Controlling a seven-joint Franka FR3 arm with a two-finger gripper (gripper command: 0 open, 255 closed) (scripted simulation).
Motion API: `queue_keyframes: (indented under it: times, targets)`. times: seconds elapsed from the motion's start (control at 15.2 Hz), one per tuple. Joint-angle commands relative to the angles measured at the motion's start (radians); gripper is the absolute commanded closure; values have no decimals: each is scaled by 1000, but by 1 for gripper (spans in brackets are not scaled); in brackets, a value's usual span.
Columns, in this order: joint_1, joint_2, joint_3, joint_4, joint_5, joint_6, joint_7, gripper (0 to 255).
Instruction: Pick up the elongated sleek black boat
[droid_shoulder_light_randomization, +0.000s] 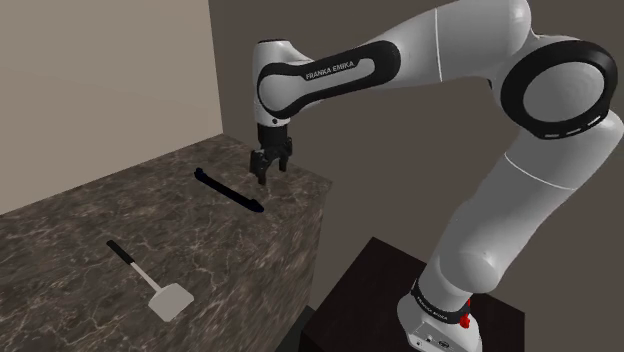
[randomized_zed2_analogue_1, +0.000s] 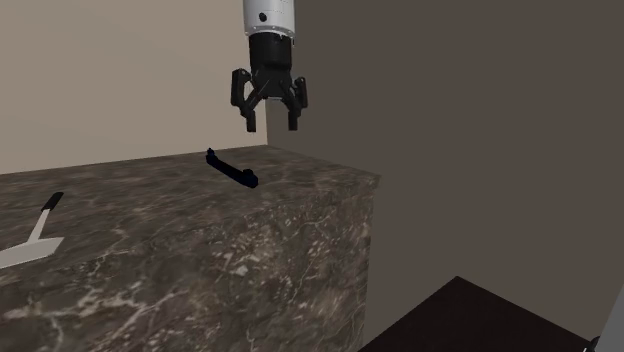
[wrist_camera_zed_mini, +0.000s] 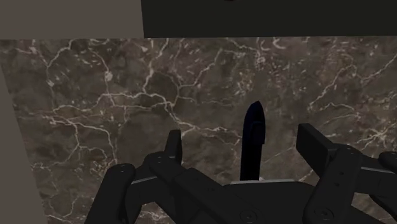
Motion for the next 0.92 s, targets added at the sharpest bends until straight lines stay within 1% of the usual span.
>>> queue_keyframes:
  times: [0.0, 0.33, 0.73, 0.86]
  targets:
    - [3, 79, 9, 60, -14, 24, 25, 0]
    - [22, 273, 20, 240, -57, 48, 86, 0]
    - [58, 503, 16, 496, -106, 33, 144, 0]
    - [59, 511, 15, 480, -108, 56, 145, 0]
